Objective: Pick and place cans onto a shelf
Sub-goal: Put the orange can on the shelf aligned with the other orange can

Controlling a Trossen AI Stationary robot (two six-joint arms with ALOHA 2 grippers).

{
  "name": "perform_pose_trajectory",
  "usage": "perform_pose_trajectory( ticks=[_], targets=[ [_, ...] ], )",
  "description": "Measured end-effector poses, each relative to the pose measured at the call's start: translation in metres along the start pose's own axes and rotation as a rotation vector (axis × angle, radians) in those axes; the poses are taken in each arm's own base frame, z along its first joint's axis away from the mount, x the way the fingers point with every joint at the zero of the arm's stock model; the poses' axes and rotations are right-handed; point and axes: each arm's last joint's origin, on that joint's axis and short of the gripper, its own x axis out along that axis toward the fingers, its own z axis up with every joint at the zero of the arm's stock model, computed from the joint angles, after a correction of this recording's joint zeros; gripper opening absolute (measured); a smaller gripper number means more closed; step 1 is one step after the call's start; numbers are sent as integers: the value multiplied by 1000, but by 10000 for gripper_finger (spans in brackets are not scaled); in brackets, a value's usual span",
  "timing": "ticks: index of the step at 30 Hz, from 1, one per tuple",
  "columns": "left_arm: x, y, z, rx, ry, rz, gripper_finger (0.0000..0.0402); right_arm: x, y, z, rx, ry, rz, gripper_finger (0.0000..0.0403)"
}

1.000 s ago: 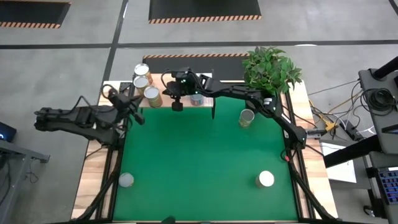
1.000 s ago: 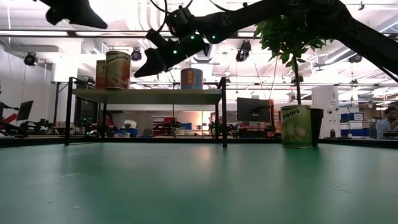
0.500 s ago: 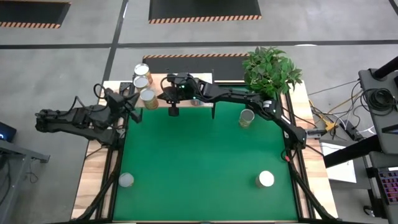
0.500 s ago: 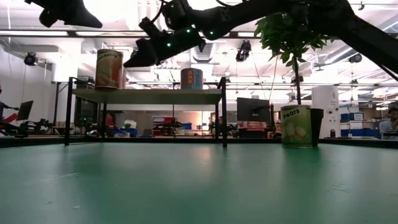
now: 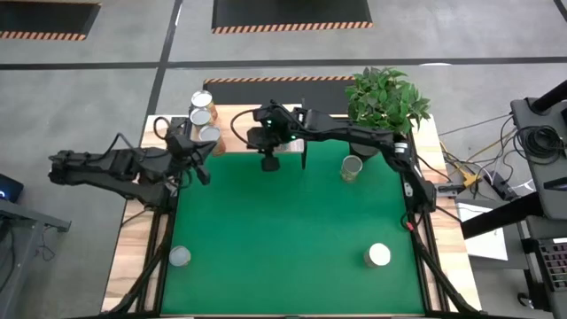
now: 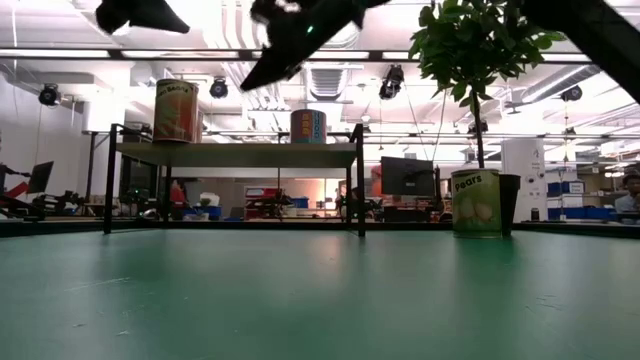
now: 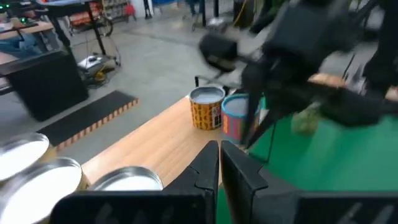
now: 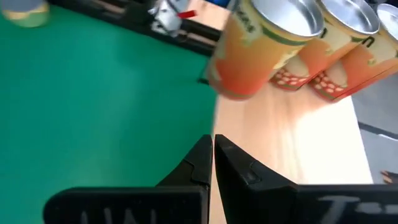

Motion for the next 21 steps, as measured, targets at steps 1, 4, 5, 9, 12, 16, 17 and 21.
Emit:
perform_pose_trajectory(
  ticks=[1, 4, 5, 9, 12, 16, 17, 21],
  targets=[
    [1, -2, 6, 20, 27, 8, 0, -7, 4, 2, -2, 4, 14, 9],
    [1, -2, 24, 89, 132, 53, 0, -19, 19, 5, -14, 21, 48, 9],
    [1, -1, 30, 97, 168, 74, 0, -23, 25, 5, -19, 27, 61, 9],
    [3, 2, 51, 136, 316, 153, 0, -43, 49, 5, -35, 23, 96, 9],
    [11, 4, 60, 144, 420, 164, 0, -57, 67, 2, -30, -8, 108, 9],
    [29, 7, 63, 147, 542, 128, 0, -66, 90, -8, -51, -36, 131, 9],
    [35, 8, 62, 150, 572, 122, 0, -68, 94, -10, -52, -43, 134, 9],
    [52, 17, 58, 142, 641, 159, 0, -80, 107, -16, -47, -87, 136, 9]
  ],
)
